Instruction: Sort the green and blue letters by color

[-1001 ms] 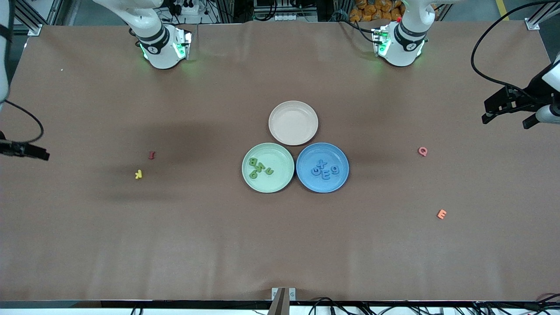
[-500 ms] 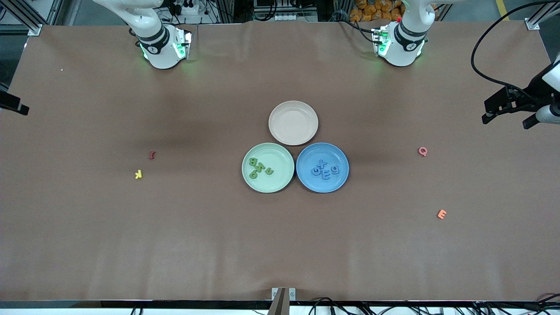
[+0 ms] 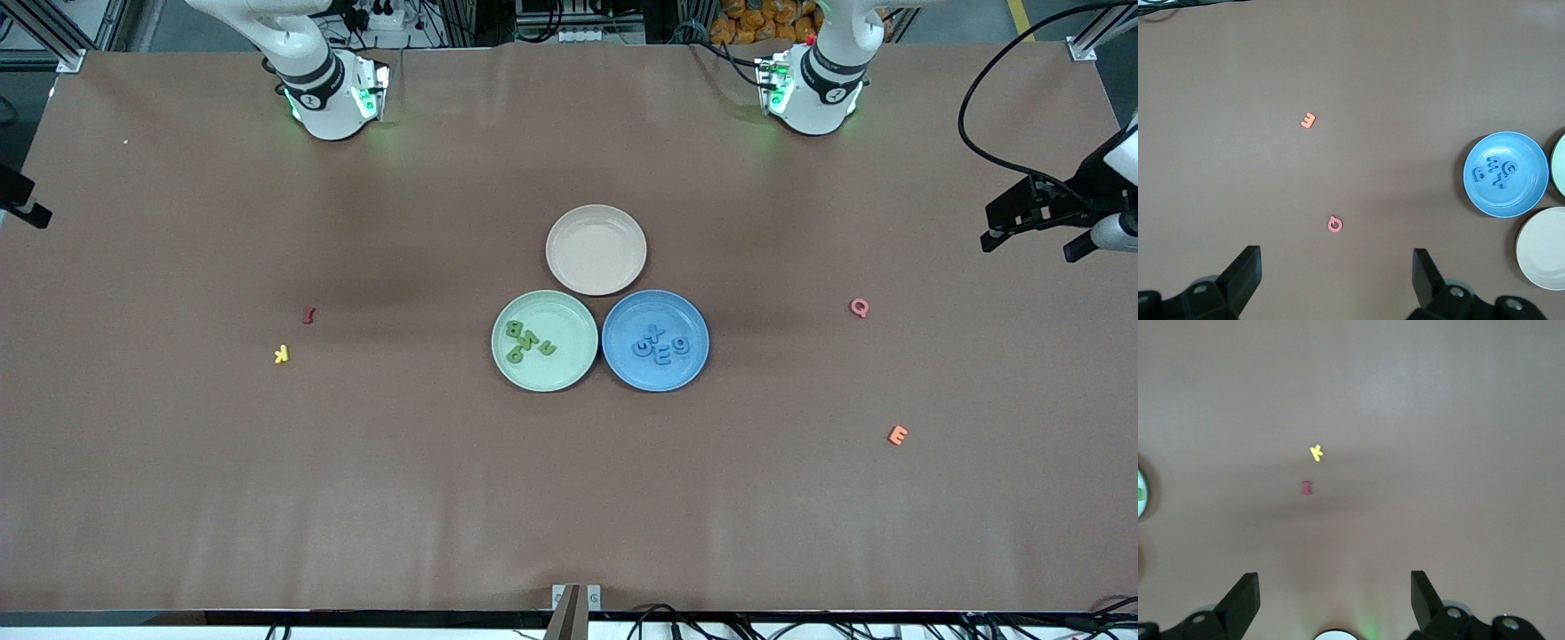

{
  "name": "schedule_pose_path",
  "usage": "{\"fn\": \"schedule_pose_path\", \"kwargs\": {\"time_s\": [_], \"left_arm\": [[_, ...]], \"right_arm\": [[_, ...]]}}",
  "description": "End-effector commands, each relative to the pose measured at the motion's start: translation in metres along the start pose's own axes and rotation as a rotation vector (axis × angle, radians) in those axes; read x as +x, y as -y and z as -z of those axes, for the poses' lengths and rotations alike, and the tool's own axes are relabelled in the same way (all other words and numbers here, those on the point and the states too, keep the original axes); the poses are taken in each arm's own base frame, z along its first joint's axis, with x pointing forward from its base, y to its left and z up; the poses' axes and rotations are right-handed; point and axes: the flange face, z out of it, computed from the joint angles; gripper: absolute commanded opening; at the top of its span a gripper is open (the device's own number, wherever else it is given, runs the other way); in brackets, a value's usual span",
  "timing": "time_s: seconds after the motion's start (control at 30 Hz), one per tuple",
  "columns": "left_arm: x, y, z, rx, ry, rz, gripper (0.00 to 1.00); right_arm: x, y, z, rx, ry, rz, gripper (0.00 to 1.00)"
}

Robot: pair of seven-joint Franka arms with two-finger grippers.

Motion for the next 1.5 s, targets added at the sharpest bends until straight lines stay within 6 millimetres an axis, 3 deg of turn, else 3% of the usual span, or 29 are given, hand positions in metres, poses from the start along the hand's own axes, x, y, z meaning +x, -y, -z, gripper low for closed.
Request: {"fn": "schedule_pose_path", "kwargs": {"time_s": [0.0,0.17,0.27,1.47], "left_arm": [[0.002,0.004,0.005,0.02,0.006,-0.019,1.0],[0.002,0.005,0.005,0.021,0.006,-0.018,1.0],[0.001,0.006,0.005,0.022,0.006,-0.015,1.0],[0.001,0.006,0.004,0.021,0.008,-0.013,1.0]], "right_arm": [[0.005,-0.001,-0.005,0.017,-0.036,-0.034,1.0],[0.012,-0.001,-0.034,0.003,-0.044,-0.04,1.0],[0.015,0.003,-0.042,0.0,-0.053,-0.046,1.0],[0.02,0.034,-0.053,-0.086,-0.03,-0.024,1.0]]}}
